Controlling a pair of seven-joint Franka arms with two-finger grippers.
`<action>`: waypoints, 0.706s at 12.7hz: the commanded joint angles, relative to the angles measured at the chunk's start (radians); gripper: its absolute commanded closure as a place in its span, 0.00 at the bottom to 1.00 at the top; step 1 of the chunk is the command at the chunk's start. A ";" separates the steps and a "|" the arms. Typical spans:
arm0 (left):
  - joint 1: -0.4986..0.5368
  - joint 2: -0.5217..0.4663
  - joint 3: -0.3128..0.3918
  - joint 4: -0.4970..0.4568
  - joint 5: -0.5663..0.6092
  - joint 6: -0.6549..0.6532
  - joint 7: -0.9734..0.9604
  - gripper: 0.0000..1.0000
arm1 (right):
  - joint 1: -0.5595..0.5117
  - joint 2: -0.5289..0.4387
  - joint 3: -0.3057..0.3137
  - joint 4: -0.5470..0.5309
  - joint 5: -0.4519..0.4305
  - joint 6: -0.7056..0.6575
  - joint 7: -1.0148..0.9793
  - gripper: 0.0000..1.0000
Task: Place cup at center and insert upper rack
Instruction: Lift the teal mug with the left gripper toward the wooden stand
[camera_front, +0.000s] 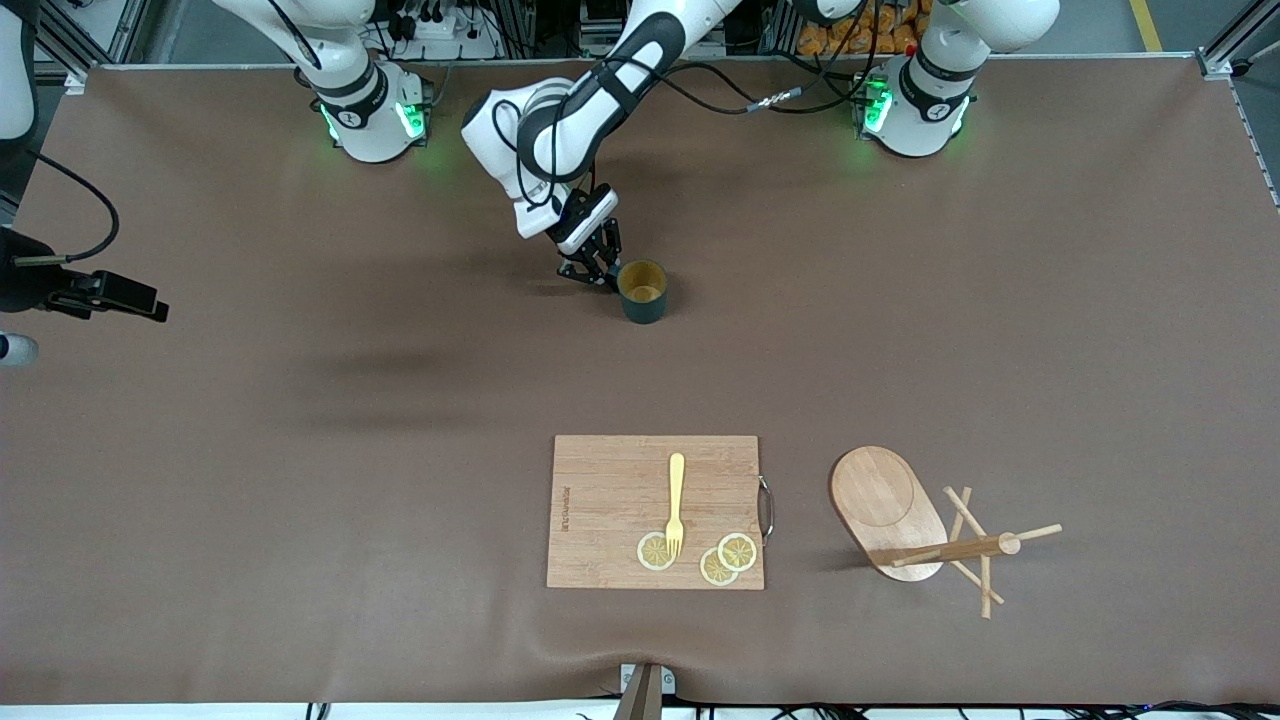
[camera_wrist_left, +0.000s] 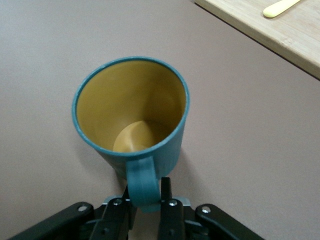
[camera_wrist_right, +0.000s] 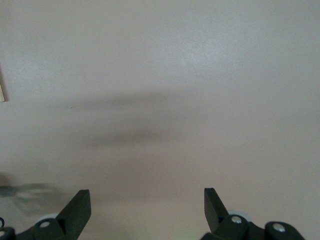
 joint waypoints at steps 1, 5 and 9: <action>0.001 0.009 0.000 0.023 0.020 -0.019 -0.001 0.88 | -0.018 -0.014 0.015 -0.003 0.017 -0.009 -0.007 0.00; 0.033 -0.037 -0.034 0.023 0.016 -0.015 0.003 1.00 | -0.020 -0.012 0.015 -0.002 0.017 -0.007 -0.008 0.00; 0.074 -0.128 -0.056 0.018 0.010 0.017 0.070 1.00 | -0.020 -0.012 0.015 0.000 0.017 -0.007 -0.008 0.00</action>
